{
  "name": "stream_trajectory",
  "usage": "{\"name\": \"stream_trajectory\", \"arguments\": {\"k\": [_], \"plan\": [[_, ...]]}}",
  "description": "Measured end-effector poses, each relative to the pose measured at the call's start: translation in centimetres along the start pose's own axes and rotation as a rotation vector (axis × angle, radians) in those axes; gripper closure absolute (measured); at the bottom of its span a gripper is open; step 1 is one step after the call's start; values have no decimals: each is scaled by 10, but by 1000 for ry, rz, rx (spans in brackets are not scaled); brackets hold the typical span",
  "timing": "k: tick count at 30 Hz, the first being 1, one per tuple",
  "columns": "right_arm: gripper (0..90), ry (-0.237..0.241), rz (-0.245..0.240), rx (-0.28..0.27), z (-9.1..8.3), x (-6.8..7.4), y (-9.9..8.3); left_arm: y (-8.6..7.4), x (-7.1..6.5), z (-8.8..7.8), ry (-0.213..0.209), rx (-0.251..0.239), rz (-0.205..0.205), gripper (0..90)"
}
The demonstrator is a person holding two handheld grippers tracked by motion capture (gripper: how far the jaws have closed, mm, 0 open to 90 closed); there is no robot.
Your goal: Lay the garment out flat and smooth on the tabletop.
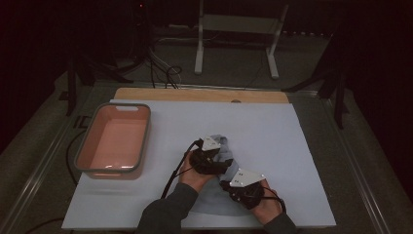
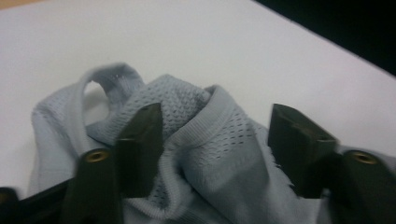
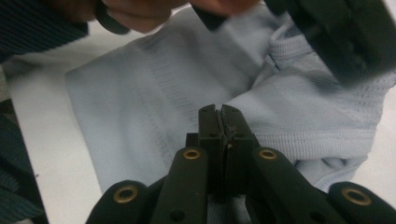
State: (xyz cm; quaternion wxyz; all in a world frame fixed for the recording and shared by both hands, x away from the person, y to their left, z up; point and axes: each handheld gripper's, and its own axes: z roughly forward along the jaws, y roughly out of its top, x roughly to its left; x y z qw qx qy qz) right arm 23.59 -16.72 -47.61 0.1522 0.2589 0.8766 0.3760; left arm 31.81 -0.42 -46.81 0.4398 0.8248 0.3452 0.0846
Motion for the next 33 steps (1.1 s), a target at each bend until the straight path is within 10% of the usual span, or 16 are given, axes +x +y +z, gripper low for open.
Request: {"name": "stream_trajectory", "arguments": {"k": [7, 17, 26, 33], "plan": [[874, 18, 7, 7, -1, -2, -1, -3, -3, 0, -43, 62, 44, 796], [537, 52, 71, -54, -21, -18, 1, -19, 6, -25, -76, 3, 3, 808], [486, -71, 230, -113, -40, -48, -2, -31, 9, -44, -94, -38, -9, 806], [498, -103, 251, -94, -36, -52, -4, -35, 11, -58, -100, -66, -3, 801]]}}
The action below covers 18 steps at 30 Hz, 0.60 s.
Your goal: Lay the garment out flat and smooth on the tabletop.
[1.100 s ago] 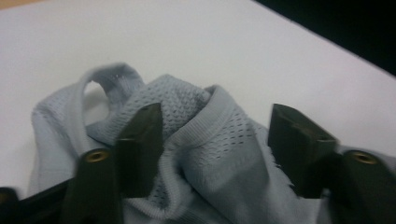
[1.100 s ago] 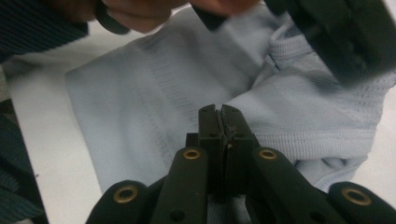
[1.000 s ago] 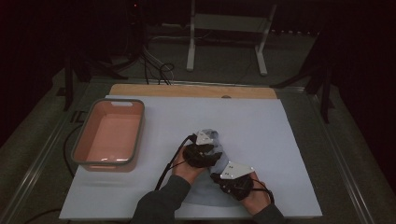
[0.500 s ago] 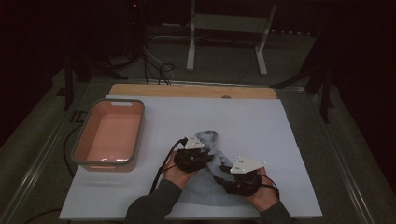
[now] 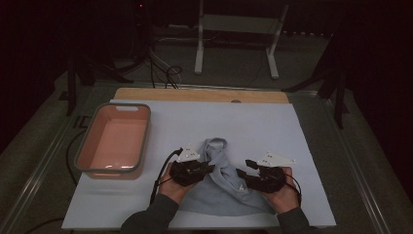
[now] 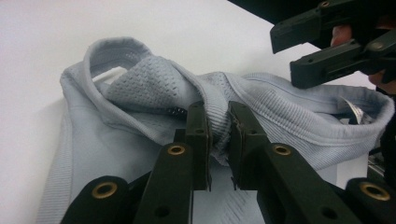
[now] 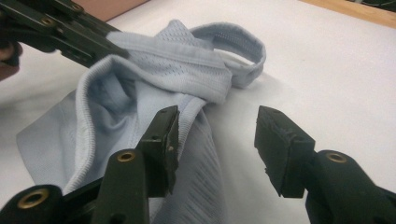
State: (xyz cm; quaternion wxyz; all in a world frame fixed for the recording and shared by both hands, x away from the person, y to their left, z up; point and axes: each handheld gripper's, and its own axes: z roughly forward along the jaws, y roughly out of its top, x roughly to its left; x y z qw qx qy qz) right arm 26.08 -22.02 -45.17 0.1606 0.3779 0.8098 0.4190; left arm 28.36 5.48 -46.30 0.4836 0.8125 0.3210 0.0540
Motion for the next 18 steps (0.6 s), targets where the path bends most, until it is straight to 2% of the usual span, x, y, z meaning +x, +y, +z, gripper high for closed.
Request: {"name": "stream_trajectory", "arguments": {"k": [12, 18], "plan": [[519, 5, -17, 45, 10, 7, -4, -9, 3, -18, -1, -13, -2, 798], [529, -17, -24, 68, 14, 6, -6, -16, 5, -29, -3, -15, -16, 798]]}}
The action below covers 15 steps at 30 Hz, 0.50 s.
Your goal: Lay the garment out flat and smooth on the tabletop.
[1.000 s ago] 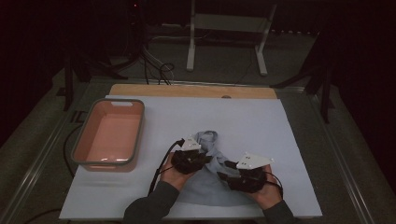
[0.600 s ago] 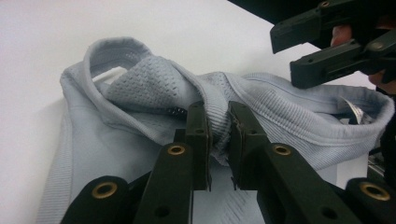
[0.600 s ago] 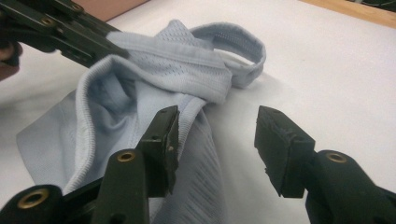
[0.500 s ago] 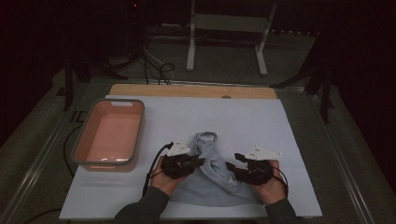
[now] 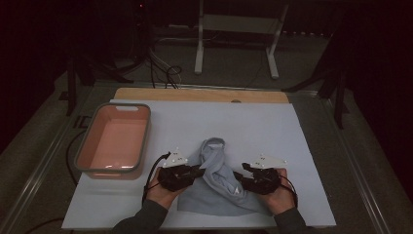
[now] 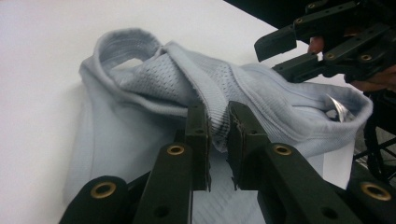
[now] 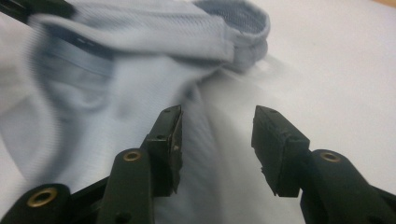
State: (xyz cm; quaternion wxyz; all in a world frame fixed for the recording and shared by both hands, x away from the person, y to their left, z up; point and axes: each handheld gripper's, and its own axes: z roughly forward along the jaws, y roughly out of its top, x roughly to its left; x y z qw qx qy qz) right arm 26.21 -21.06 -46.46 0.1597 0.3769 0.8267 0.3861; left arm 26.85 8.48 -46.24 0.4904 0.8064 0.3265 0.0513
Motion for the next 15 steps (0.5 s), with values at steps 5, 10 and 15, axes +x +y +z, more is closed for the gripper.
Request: {"name": "stream_trajectory", "arguments": {"k": [5, 10, 15], "plan": [[526, 9, 2, 8, 2, 1, 0, -10, 3, -5, 2, 20, -13, 795], [513, 18, 8, 6, 4, 3, 2, -17, 6, -2, 7, 46, -44, 795], [501, 29, 27, -11, 6, 6, 9, -17, 4, 1, 9, 55, -35, 793]]}}
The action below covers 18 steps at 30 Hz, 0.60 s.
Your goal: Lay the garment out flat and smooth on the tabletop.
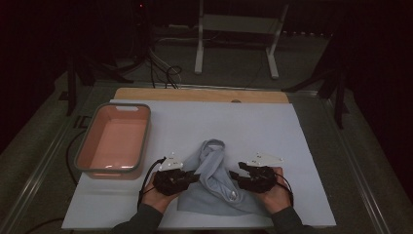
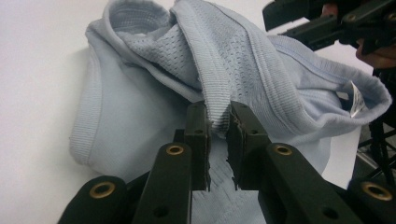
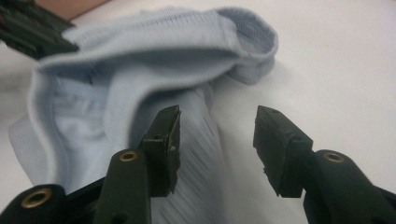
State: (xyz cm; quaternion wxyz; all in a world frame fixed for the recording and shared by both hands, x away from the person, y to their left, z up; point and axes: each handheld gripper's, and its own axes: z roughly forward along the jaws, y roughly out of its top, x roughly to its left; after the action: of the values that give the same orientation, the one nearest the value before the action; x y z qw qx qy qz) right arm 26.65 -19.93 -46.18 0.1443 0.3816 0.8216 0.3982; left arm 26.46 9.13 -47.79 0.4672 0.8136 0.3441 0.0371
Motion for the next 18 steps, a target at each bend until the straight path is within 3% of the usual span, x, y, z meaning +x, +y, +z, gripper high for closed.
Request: {"name": "stream_trajectory", "arguments": {"k": [9, 18], "plan": [[455, 19, 17, -49, -5, 8, 14, 0, 0, 2, 7, -1, 1, 788], [485, 67, 19, -11, 0, 12, 16, 3, -3, 7, 10, -10, 3, 780]]}}
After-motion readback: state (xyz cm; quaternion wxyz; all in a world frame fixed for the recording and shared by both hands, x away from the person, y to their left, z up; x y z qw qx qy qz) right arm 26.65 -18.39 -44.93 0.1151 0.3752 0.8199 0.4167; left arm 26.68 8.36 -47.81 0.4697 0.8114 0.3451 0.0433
